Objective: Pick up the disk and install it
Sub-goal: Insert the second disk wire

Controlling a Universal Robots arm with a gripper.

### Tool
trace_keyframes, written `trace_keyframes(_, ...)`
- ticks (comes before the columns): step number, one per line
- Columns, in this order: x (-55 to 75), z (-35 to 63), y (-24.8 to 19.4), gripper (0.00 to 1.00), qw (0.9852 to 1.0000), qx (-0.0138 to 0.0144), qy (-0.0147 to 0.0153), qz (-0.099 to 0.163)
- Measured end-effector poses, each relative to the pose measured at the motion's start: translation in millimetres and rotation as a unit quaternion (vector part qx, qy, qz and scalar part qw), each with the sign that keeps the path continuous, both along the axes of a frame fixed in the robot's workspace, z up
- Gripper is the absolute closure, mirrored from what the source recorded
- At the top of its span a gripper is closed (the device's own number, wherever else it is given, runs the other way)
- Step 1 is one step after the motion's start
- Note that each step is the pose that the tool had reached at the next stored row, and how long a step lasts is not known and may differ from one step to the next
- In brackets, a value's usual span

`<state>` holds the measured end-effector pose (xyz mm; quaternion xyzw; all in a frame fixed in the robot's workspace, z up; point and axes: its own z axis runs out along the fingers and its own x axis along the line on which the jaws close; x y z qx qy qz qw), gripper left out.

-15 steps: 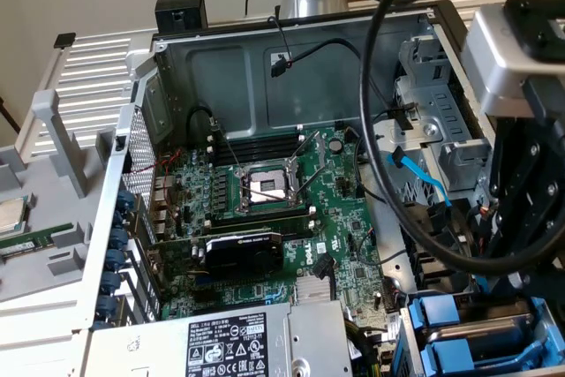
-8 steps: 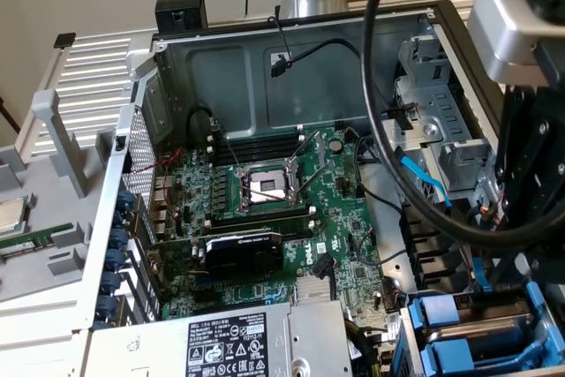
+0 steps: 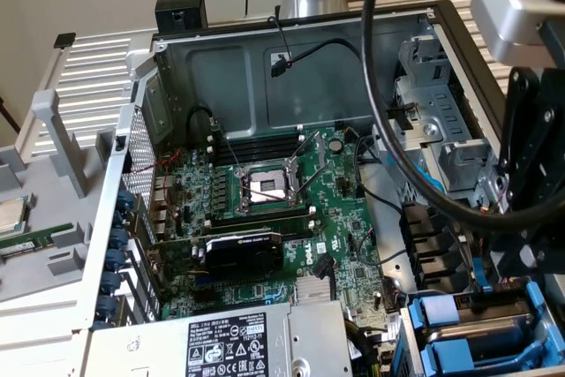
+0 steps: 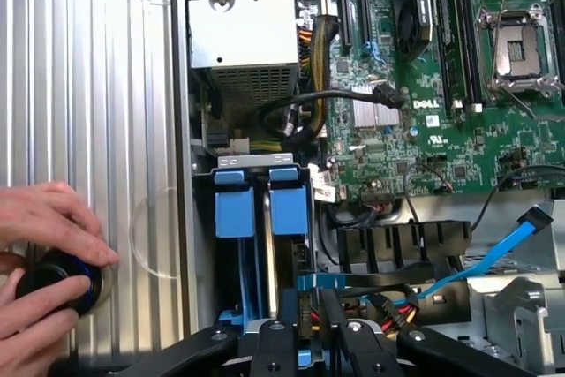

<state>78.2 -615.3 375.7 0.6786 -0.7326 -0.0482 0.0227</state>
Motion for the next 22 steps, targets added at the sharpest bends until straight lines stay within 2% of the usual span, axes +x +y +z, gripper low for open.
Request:
trace_keyframes(3, 0.0, 3.3, 0.0, 0.75, 1.0000, 0.0000, -0.0004, 0.000)
trace_keyframes(22, -0.1, 3.6, 0.0, 0.75, 1.0000, 0.0000, -0.0008, 0.010)
